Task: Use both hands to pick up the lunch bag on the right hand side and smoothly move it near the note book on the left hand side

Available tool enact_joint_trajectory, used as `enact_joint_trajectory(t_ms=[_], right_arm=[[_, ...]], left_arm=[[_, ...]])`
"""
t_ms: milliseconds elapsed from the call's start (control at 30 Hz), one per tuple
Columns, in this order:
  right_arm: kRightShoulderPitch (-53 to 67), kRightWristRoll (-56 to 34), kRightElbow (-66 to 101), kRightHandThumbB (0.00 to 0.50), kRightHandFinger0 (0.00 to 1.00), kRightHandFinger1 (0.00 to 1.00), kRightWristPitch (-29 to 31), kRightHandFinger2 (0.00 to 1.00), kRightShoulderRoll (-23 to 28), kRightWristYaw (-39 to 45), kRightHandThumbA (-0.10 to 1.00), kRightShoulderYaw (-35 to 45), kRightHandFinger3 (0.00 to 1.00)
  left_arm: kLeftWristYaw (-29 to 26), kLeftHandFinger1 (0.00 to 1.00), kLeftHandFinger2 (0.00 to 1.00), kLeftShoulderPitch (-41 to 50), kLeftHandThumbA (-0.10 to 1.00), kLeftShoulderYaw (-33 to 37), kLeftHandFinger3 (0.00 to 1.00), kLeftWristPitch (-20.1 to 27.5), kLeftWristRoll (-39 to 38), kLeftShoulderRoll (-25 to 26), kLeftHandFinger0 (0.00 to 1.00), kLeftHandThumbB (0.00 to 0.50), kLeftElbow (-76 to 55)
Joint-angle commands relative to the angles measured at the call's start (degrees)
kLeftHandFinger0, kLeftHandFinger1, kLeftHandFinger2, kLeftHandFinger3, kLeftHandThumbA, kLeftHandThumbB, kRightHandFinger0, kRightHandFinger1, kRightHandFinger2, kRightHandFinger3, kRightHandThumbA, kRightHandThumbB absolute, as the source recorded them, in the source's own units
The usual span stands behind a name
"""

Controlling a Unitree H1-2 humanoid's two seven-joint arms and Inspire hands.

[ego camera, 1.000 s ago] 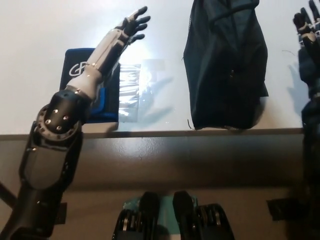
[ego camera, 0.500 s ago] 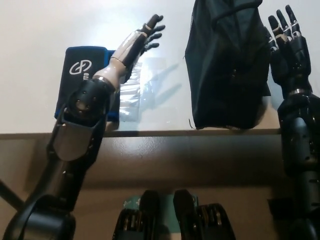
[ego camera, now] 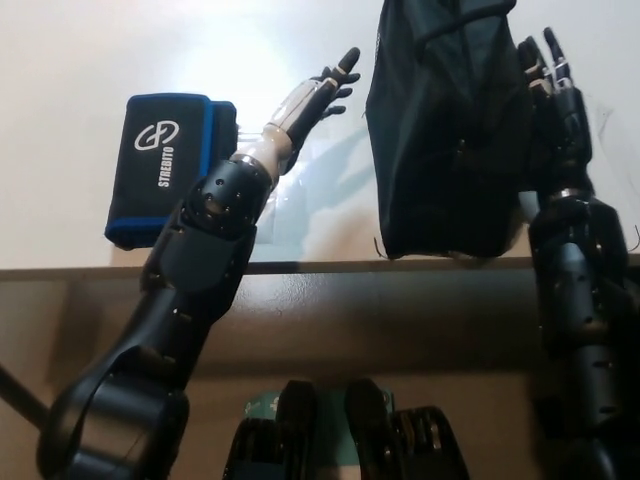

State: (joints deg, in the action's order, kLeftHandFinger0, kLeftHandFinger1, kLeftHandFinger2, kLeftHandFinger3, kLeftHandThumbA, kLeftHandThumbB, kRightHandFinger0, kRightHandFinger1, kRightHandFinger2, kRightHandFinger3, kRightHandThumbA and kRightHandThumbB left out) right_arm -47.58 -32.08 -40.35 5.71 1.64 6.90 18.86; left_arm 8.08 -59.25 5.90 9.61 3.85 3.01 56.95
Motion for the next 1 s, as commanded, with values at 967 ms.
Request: enact_joint_trajectory(t_ms=[967], right_arm=[[-13.0,1.2,-20.2,0.191,1.0,1.0,11.6,1.0,-8.8,4.7,1.0,-1.0,1.0]], left_arm=[[-0.7,1.0,1.0,5.9,1.0,-6.2,1.0,4.3,-3.1,4.6,1.0,0.285,-11.2]])
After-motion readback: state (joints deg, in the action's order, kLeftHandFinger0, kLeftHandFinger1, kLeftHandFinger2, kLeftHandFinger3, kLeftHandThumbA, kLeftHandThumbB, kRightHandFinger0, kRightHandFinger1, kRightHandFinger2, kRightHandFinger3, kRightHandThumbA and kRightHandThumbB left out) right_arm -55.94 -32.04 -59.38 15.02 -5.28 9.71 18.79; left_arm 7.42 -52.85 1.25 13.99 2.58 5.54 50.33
